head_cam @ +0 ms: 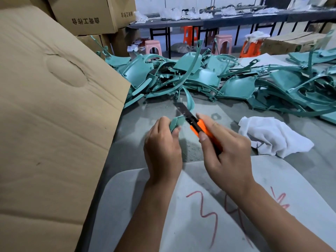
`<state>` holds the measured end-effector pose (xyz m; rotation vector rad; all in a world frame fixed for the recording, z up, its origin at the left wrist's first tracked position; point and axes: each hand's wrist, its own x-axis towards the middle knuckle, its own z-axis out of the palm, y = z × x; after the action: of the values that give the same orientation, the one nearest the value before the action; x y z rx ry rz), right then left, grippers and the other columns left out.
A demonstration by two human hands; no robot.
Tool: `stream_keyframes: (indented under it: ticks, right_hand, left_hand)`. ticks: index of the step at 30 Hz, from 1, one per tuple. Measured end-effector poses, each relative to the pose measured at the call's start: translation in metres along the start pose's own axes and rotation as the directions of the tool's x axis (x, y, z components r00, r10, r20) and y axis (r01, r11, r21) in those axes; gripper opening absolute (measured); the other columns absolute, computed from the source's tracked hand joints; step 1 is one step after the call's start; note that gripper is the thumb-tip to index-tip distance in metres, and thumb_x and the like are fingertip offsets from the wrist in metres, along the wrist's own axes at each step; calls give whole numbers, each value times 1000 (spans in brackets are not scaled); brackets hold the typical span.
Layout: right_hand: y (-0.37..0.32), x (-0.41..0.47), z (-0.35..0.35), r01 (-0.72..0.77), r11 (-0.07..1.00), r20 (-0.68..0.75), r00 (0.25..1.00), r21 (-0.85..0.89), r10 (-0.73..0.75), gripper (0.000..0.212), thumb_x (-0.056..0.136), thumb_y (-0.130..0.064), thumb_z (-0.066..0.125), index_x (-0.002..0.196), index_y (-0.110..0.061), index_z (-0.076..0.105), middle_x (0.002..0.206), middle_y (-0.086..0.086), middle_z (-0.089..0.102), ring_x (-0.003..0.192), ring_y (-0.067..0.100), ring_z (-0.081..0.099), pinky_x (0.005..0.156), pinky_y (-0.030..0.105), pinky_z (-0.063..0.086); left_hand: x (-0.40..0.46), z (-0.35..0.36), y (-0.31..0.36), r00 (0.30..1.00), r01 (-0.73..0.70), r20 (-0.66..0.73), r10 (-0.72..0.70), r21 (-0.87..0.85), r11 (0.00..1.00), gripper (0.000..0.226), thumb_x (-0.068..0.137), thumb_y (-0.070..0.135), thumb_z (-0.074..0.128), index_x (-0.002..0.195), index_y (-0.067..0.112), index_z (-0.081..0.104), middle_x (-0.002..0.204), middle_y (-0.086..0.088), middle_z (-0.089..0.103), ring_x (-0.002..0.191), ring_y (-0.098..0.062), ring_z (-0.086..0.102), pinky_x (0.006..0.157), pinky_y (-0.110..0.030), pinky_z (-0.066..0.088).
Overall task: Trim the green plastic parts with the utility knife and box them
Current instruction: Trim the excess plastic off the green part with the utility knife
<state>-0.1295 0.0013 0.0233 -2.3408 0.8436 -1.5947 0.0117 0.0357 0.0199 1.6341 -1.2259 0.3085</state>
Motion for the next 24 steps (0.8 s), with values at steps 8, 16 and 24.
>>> stream_keyframes:
  ticks: [8,16,24]
  right_hand:
    - [-3,-7,4,63,993,140,987,104,-78,40,100,-12,61,140,-14,65,92,-7,70,71,4,57,64,22,45]
    - [9,0,-1,-123,992,-116,986,20,124,27,102,-17,56,126,-12,67,84,-5,68,67,6,57,64,22,45]
    - [58,8,-16,-207,966,8,978,-154,211,22,105,-31,53,97,-13,64,69,-1,57,63,24,50,58,46,42]
  left_hand:
    - [0,6,-4,985,172,9,-172,-126,977,9,93,16,54,95,8,59,87,-17,66,83,-41,62,70,-45,50]
    - [8,2,-3,852,473,172,-495,-660,584,12,99,10,64,107,18,66,104,-4,76,99,-26,73,89,-49,60]
    - [16,-7,-18,538,795,589,-603,-592,131,21,99,25,65,119,17,68,107,-5,78,99,-28,75,72,-38,61]
